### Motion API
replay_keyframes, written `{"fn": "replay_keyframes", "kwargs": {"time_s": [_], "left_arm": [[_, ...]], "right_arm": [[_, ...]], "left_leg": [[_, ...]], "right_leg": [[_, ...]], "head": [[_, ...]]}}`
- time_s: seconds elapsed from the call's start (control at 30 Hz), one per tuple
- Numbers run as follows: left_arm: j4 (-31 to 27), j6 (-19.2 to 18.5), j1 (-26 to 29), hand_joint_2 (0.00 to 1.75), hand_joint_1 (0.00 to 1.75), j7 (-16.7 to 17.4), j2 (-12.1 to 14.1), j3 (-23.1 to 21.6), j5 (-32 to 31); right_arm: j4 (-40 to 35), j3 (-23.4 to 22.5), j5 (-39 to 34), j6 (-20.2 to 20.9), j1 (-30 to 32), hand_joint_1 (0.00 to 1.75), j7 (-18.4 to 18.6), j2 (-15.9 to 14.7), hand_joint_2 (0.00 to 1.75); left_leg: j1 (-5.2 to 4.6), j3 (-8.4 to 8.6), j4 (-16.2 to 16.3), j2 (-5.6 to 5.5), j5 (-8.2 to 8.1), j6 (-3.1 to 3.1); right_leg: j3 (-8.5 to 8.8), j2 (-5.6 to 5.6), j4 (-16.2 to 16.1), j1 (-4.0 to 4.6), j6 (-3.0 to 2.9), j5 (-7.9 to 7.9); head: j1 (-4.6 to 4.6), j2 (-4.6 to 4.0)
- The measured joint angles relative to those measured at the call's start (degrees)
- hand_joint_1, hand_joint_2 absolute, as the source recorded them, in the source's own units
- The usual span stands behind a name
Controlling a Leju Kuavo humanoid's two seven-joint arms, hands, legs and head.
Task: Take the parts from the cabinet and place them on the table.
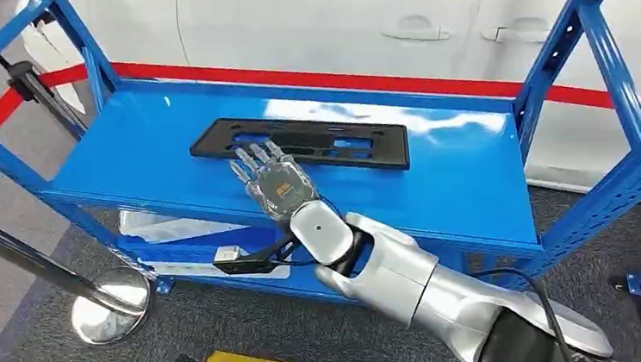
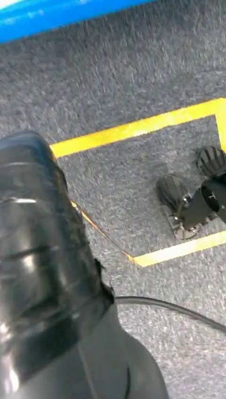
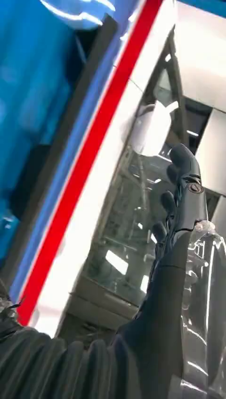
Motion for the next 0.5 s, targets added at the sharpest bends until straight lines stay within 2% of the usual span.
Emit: {"fn": "replay_keyframes", "kwargs": {"time_s": [0.03,0.07,0.1,0.13,0.17,0.2,0.23,0.27,0.3,0.4,0.43,0.47,0.5], "left_arm": [[0.0,0.0,0.1,0.00,0.00,0.0,0.0,0.0,0.0],[0.0,0.0,0.3,0.00,0.00,0.0,0.0,0.0,0.0],[0.0,0.0,0.5,0.00,0.00,0.0,0.0,0.0,0.0],[0.0,0.0,0.6,0.00,0.00,0.0,0.0,0.0,0.0],[0.0,0.0,0.7,0.00,0.00,0.0,0.0,0.0,0.0],[0.0,0.0,0.6,0.00,0.00,0.0,0.0,0.0,0.0],[0.0,0.0,0.6,0.00,0.00,0.0,0.0,0.0,0.0],[0.0,0.0,0.5,0.00,0.00,0.0,0.0,0.1,0.0],[0.0,0.0,0.5,0.00,0.00,0.0,0.0,0.2,0.0],[0.0,0.0,0.8,0.00,0.00,-0.2,0.0,0.4,0.1],[0.0,0.0,0.9,0.00,0.00,-0.2,0.0,0.5,0.2],[0.0,0.0,0.9,0.00,0.00,-0.3,0.0,0.5,0.2],[0.0,0.0,0.9,0.00,0.00,-0.3,0.0,0.6,0.2]], "right_arm": [[0.1,0.0,0.0,0.5,-0.1,0.00,0.0,0.2,1.75],[0.3,0.0,-0.8,1.3,-0.1,0.00,-0.1,0.3,1.75],[0.5,0.0,-1.6,2.1,0.0,0.00,-0.3,0.3,1.75],[0.7,0.0,-2.0,2.6,0.0,0.00,-0.4,0.4,1.75],[0.9,0.0,-2.1,3.9,-0.1,0.00,-0.5,0.6,1.75],[1.0,0.0,-2.1,5.9,-0.5,0.00,-0.5,0.9,1.75],[1.3,0.0,-2.2,7.5,-0.8,0.00,-0.5,1.3,1.75],[1.6,0.0,-2.3,8.7,-1.2,0.00,-0.5,1.4,1.75],[1.8,0.0,-2.4,9.6,-1.6,0.00,-0.6,1.7,1.75],[2.4,0.0,-2.6,11.8,-1.9,0.00,-0.1,2.2,1.75],[2.6,0.0,-2.4,12.0,-1.9,0.00,0.4,2.3,1.75],[2.8,0.0,-2.0,12.1,-2.1,0.00,0.7,2.3,1.75],[2.9,0.0,-1.9,12.3,-2.2,0.00,1.0,2.3,1.75]], "left_leg": [[0.07,-2.49,4.4,0.00,-1.47,-0.19],[0.07,-4.70,7.9,0.01,-2.26,-0.36],[0.07,-5.94,9.3,0.01,-1.83,-0.46],[0.10,-5.93,8.3,0.01,-0.32,-0.48],[0.13,-4.91,5.2,0.02,2.16,-0.43],[0.13,-2.80,0.2,0.03,5.33,-0.29],[0.13,-0.76,-4.6,0.05,7.64,-0.06],[-0.18,-0.05,-5.4,0.02,6.43,0.24],[-0.51,0.74,-7.2,-0.10,5.98,0.85],[-0.43,1.23,-7.2,-0.09,5.57,2.07],[-0.03,2.04,-7.6,-0.15,5.53,2.34],[-0.13,2.54,-7.7,-0.15,5.31,2.67],[-0.17,2.71,-7.7,-0.13,5.09,3.00]], "right_leg": [[0.22,-0.01,0.0,0.10,-0.19,-0.20],[0.47,0.00,0.0,0.13,-0.25,-0.45],[0.73,0.03,0.1,0.13,-0.24,-0.73],[1.01,0.10,0.1,0.12,-0.20,-0.96],[1.37,0.13,0.1,0.11,-0.12,-1.24],[1.87,0.17,0.1,0.10,0.04,-1.62],[2.37,0.17,0.1,0.09,0.25,-2.02],[2.48,0.16,-0.1,0.31,0.58,-2.22],[2.34,0.21,0.1,0.38,0.90,-2.42],[3.10,0.12,-0.1,0.42,1.84,-2.43],[2.60,-0.03,0.6,0.38,2.16,-3.02],[1.95,-0.14,2.6,0.33,2.44,-3.53],[0.43,-0.18,5.5,0.30,2.55,-4.60]], "head": [[0.00,0.00],[0.04,0.00],[0.00,0.00],[0.02,0.00],[0.00,0.00],[0.02,0.00],[0.00,0.00],[0.09,-0.02],[0.02,0.00],[0.24,0.00],[0.15,0.00],[0.20,0.00],[0.37,0.00]]}}
